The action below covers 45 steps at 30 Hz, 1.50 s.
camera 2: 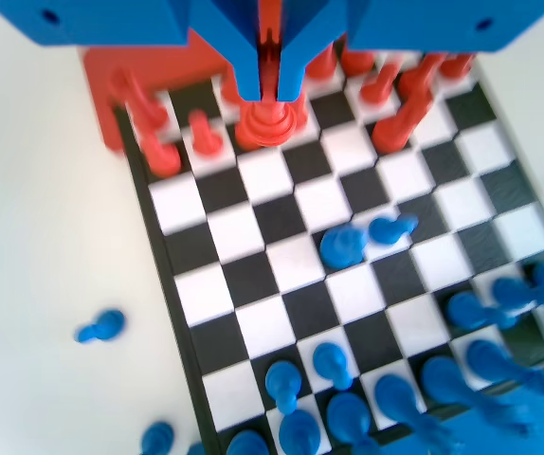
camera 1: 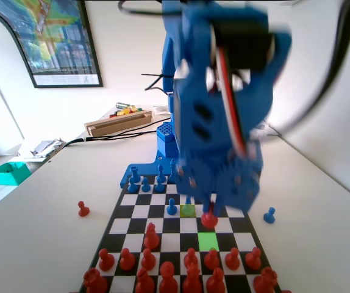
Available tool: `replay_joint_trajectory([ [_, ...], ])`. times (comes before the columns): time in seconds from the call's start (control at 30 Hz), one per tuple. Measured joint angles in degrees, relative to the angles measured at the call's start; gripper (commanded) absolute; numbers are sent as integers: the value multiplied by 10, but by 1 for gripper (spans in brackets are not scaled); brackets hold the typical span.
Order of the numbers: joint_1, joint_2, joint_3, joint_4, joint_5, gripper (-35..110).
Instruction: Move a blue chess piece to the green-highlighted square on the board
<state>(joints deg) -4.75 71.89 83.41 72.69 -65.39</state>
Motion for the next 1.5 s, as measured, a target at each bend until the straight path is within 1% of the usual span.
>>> replay_joint_trajectory([
  [0.3,95,153,43,40,-13,1],
  [0.4,154,168,44,58,-22,1],
  [0.7,312,171,76,52,-71,1],
  [0.9,373,98,74,27,-91,1],
  [1.07,410,4,30,6,-93,1],
  [1.23,430,-64,-16,-18,-93,1],
  [1.5,443,-121,-26,-70,-94,1],
])
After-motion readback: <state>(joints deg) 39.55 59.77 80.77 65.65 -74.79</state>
